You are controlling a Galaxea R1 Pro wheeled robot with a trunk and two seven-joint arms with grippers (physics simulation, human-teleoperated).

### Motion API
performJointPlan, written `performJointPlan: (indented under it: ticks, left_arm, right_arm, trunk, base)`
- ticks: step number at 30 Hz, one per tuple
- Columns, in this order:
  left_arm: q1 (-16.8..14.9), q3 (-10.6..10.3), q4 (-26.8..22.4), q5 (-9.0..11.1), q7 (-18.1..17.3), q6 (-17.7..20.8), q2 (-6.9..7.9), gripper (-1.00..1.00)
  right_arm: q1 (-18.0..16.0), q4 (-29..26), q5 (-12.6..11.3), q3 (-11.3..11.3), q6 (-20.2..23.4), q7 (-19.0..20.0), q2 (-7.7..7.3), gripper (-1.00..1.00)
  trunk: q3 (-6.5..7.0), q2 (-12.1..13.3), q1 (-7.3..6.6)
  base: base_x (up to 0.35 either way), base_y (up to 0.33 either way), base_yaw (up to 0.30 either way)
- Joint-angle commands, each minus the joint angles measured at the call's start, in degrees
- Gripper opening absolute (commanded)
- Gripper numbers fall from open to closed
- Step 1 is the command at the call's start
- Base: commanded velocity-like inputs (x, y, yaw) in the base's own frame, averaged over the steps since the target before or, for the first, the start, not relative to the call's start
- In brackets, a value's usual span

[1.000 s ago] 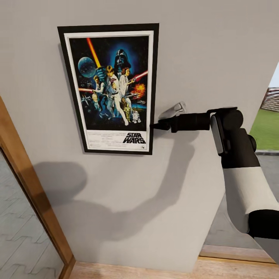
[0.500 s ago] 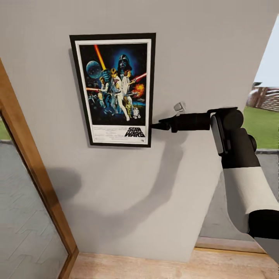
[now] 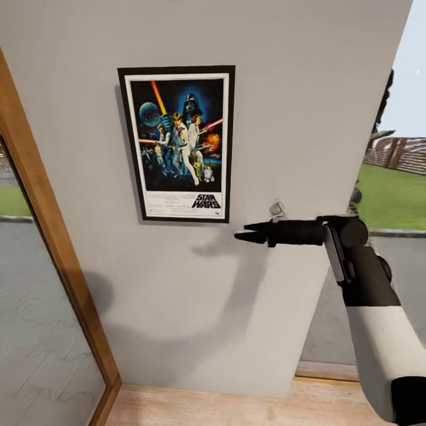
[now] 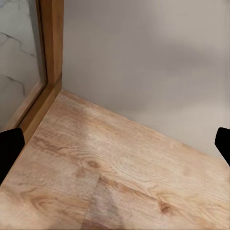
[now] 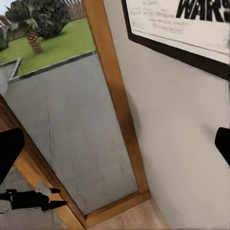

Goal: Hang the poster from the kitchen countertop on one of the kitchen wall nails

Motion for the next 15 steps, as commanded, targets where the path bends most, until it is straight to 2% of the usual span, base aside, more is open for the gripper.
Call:
performJointPlan:
  ticks: [1, 2, 5, 7, 10, 13, 15]
  left_arm:
    - [-0.02, -0.50, 0.02, 0.60, -0.19, -0.08, 0.01, 1.00]
    - [-0.02, -0.51, 0.02, 0.60, -0.17, -0.08, 0.01, 1.00]
    - [-0.02, -0.52, 0.02, 0.60, -0.16, -0.08, 0.01, 1.00]
    - [-0.02, -0.54, 0.03, 0.60, -0.15, -0.08, 0.01, 1.00]
    - [-0.02, -0.57, 0.03, 0.60, -0.10, -0.06, 0.01, 1.00]
    - [-0.02, -0.63, 0.03, 0.60, -0.04, -0.04, 0.01, 1.00]
    - [-0.02, -0.69, 0.03, 0.59, 0.00, -0.02, -0.01, 1.00]
  right_arm:
    - [4.67, -0.44, -0.15, -2.37, -1.85, 0.35, -0.13, 1.00]
    - [7.82, -0.58, -0.17, -3.50, -4.30, 0.57, -0.16, 1.00]
    - [12.31, -0.66, -0.12, -4.53, -7.67, 1.54, -0.19, 1.00]
    - [18.14, -0.64, -0.06, -5.82, -10.27, 2.89, -0.27, 1.00]
    - [22.41, -0.49, -0.02, -7.39, -12.37, 3.38, -0.25, 1.00]
    - [28.63, 1.15, 0.04, -9.49, -17.86, 3.73, -0.28, 1.00]
    - [30.67, 2.55, 0.05, -9.90, -19.75, 3.78, -0.29, 1.00]
  trunk:
    - [0.06, -0.06, 0.03]
    - [0.15, -0.06, 0.03]
    - [0.44, -0.06, 0.03]
    - [0.63, -0.06, 0.03]
    - [0.91, -0.06, 0.03]
    - [1.20, -0.06, 0.03]
    - [1.39, -0.06, 0.03]
  base:
    - [-0.001, 0.000, 0.000]
    - [0.000, 0.000, 0.000]
    - [0.000, 0.000, 0.000]
    - [0.000, 0.000, 0.000]
    - [0.000, 0.000, 0.000]
    - [0.000, 0.000, 0.000]
    - [0.000, 0.000, 0.000]
